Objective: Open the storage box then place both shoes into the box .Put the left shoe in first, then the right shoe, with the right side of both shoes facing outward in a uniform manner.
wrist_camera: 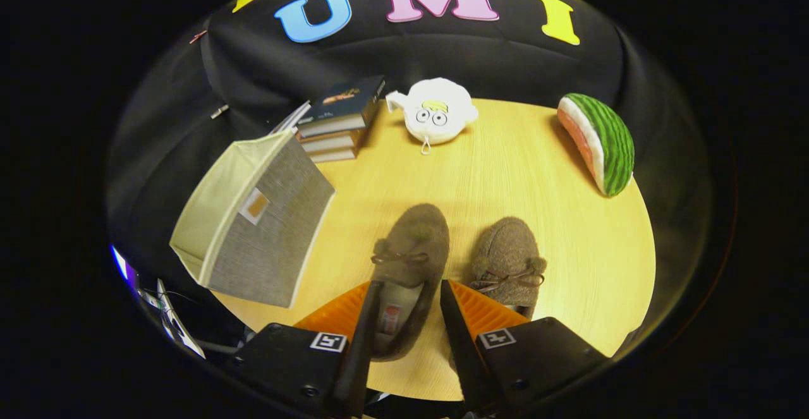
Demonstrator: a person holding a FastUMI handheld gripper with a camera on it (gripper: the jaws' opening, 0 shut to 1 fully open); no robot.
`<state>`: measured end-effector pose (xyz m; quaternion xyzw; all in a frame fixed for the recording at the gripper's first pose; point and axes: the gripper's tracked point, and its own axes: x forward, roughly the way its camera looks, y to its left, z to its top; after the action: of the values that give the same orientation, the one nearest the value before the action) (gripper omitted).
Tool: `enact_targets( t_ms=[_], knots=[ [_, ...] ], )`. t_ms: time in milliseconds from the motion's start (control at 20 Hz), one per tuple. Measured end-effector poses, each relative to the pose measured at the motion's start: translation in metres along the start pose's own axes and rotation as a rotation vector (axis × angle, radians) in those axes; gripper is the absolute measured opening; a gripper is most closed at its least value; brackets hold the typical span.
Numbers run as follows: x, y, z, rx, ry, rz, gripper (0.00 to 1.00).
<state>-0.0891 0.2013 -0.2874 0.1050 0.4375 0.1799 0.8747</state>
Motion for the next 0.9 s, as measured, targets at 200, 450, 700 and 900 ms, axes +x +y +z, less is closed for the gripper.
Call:
enact_targets(
  t_ms=[200,450,700,900],
  knots=[
    [0.037,-0.015,-0.024,-0.022,0.092,-0.069,0.54],
    [0.074,-0.02,-0.017,0.058,0.078,-0.129,0.49],
    [0.083,-0.029,-0.002,0.146,0.02,-0.19,0.25],
    [0.074,-0.027,0.002,0.201,0.022,-0.199,0.06]
  ],
)
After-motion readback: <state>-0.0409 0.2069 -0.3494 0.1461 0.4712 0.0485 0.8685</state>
